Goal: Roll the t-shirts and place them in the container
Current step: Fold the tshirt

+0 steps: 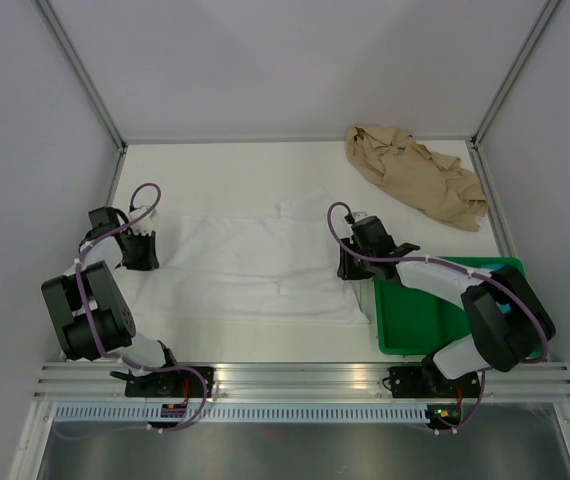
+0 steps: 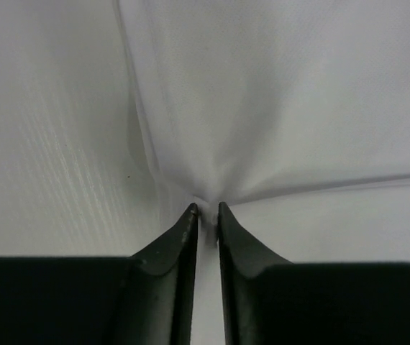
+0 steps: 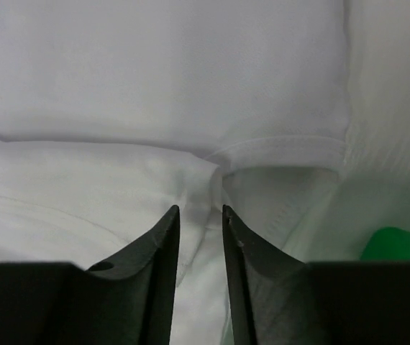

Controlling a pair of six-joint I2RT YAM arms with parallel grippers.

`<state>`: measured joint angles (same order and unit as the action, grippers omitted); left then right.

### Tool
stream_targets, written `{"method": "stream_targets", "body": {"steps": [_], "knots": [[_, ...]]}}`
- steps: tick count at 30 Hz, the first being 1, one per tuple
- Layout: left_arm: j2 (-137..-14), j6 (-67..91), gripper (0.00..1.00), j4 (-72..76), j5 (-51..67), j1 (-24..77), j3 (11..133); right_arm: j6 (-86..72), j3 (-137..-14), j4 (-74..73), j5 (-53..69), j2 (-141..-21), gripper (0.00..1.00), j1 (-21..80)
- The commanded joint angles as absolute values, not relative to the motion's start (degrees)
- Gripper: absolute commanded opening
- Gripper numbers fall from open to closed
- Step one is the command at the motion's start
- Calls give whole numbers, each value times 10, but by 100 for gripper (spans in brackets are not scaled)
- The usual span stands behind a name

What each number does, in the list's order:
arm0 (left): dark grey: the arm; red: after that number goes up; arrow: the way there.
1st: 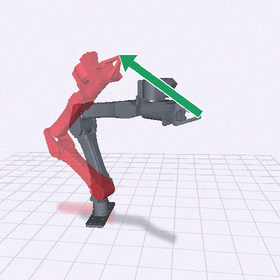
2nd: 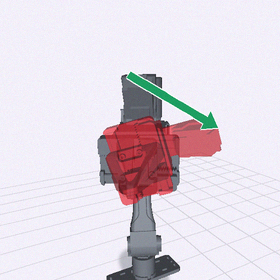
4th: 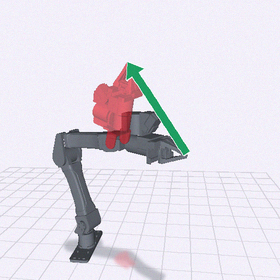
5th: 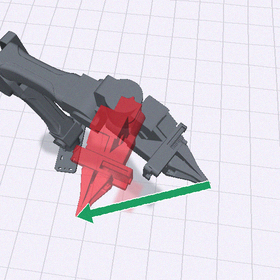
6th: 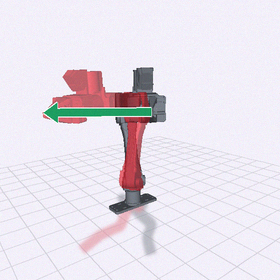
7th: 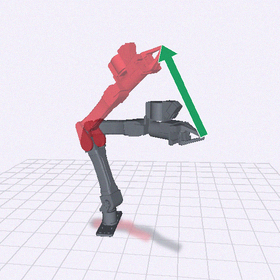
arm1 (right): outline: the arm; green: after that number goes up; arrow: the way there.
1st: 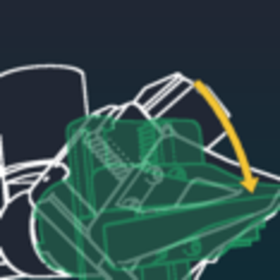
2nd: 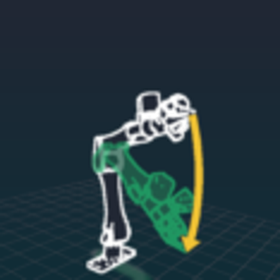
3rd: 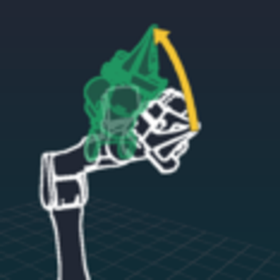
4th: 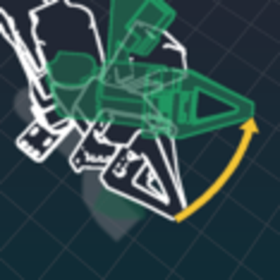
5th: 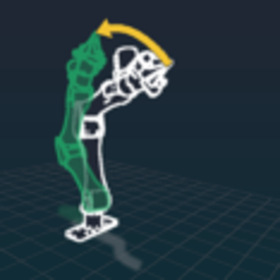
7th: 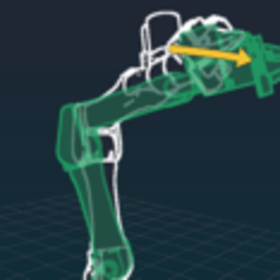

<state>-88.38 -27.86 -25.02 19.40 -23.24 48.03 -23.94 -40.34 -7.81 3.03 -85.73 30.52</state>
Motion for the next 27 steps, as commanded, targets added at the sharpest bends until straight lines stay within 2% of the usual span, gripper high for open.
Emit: {"method": "stream_targets", "body": {"steps": [1,3,8,13,14,17,21,27], "knots": [[-845,-261,27,-270,202,-231,508,-214,-457,-129,20,-813,39,303],[-826,-254,42,-275,200,-231,514,-206,-493,-147,18,-798,46,303],[-792,-239,59,-279,195,-229,530,-185,-593,-183,8,-833,52,289],[-836,-194,61,-258,126,-189,576,-168,-727,-192,11,-940,58,258],[-851,-182,61,-244,98,-182,587,-170,-748,-194,6,-979,64,257],[-905,-156,64,-222,48,-154,630,-173,-822,-193,4,-1055,70,241],[-1000,-127,70,-212,34,-137,707,-166,-956,-239,4,-1184,72,229],[-1085,-112,73,-234,76,-138,796,-165,-1083,-285,17,-1313,72,222]]}}
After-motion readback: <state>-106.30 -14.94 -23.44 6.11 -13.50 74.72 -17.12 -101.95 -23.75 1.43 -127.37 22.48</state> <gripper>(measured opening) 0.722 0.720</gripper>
